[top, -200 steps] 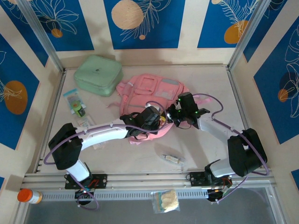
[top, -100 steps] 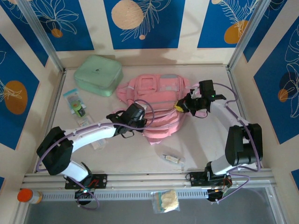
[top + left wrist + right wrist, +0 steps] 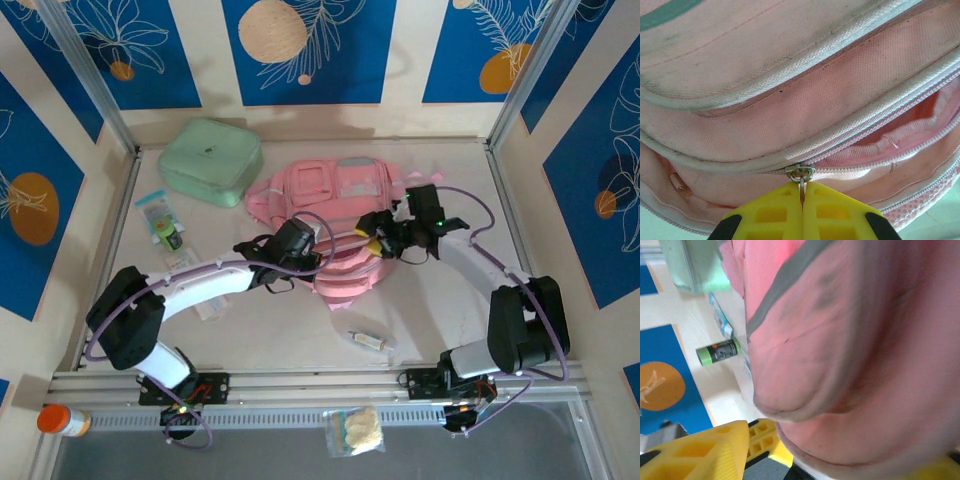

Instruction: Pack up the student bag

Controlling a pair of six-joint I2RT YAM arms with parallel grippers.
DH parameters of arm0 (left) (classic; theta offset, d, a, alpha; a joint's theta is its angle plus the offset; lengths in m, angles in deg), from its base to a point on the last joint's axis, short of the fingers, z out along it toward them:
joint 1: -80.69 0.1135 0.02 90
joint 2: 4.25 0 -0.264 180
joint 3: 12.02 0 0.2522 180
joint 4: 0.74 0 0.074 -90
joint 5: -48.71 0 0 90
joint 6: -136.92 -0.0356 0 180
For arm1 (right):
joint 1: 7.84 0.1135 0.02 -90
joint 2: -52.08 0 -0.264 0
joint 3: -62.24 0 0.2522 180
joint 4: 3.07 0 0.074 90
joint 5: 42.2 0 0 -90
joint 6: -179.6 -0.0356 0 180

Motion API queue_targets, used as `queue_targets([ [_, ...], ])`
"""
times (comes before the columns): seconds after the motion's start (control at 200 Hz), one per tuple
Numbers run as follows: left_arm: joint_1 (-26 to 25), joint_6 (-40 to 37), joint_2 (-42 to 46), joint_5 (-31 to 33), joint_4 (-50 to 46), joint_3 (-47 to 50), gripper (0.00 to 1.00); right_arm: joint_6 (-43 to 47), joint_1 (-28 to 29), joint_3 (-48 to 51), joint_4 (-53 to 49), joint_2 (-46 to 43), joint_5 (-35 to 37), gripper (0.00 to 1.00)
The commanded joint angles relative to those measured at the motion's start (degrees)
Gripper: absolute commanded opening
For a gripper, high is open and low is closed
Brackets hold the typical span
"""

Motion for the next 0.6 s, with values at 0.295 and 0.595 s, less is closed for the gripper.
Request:
queue_targets([
  [0.295, -0.8, 0.6, 1.1, -0.6, 3.7, -0.9, 0.00, -11.1, 13.5, -1.7, 8.4, 4.4, 18.3, 0.42],
  [0.595, -1.0, 3.9, 7.3, 0.4, 1.8, 2.8, 0.00, -1.6, 13.9, -4.4, 3.9, 5.7, 15.3, 0.07],
])
